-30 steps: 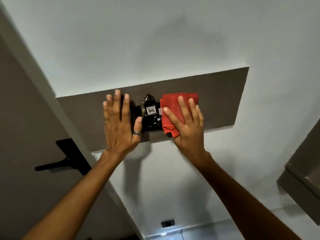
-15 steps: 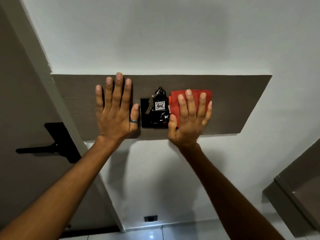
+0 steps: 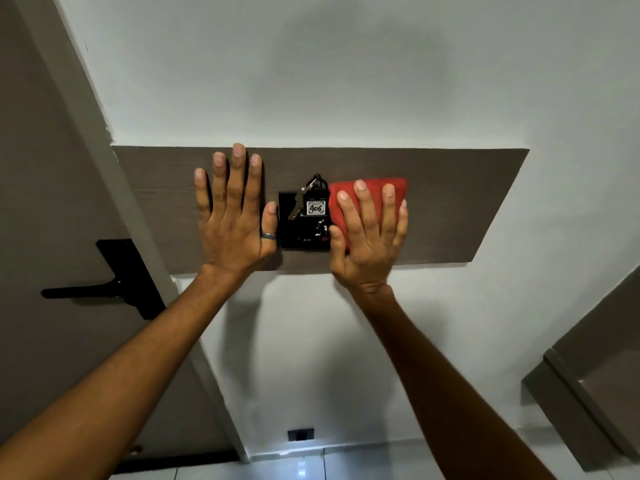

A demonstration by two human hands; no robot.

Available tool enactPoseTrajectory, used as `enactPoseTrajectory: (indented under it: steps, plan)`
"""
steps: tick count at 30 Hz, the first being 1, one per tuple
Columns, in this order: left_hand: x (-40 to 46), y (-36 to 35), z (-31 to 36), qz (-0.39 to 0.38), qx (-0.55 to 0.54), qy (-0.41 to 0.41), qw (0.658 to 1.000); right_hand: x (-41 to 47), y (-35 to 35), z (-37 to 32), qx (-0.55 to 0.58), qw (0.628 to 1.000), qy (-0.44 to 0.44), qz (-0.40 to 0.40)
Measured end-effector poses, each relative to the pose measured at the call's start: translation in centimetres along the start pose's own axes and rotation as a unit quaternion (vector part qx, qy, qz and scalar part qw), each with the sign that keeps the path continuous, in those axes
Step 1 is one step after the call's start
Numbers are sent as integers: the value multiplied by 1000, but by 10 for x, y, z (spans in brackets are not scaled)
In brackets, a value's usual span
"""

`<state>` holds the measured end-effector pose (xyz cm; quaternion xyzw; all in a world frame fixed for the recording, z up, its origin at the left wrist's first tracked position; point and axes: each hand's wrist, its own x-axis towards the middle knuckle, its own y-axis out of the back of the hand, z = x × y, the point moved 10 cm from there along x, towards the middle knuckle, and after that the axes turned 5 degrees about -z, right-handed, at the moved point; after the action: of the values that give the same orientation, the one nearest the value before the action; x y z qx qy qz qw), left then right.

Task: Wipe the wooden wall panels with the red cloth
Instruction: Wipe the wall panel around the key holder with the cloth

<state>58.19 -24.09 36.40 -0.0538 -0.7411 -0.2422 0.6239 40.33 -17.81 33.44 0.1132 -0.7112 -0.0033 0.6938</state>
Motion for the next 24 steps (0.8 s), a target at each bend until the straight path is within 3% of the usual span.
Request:
enactPoseTrajectory:
  steps: [2,5,6,9,13,18,24]
  plan:
    - [-2,-1,0,0,-7,-2,1000,-1,2,17,7,1000,15,-19]
    - [3,-1,1,1,-3,-3,1000,14,3,13,22,993,-116,9]
    - [1,3,0,-7,-4,1,1000,13,5,1,24,993,-115,2]
    - [-2,0,1,-16,-14,-8,1000,10,-1,3,11,999,2,-38]
    - [0,5,-1,-13,-13,-14,1000,1,1,12,14,996,-62,-63]
    - [0,4,0,-15,-20,-13,1000,25,4,4,7,996,42,-79]
    - [-1,3,1,-7,-15,-7,1000,-21,-5,9,-10,994,12,-113]
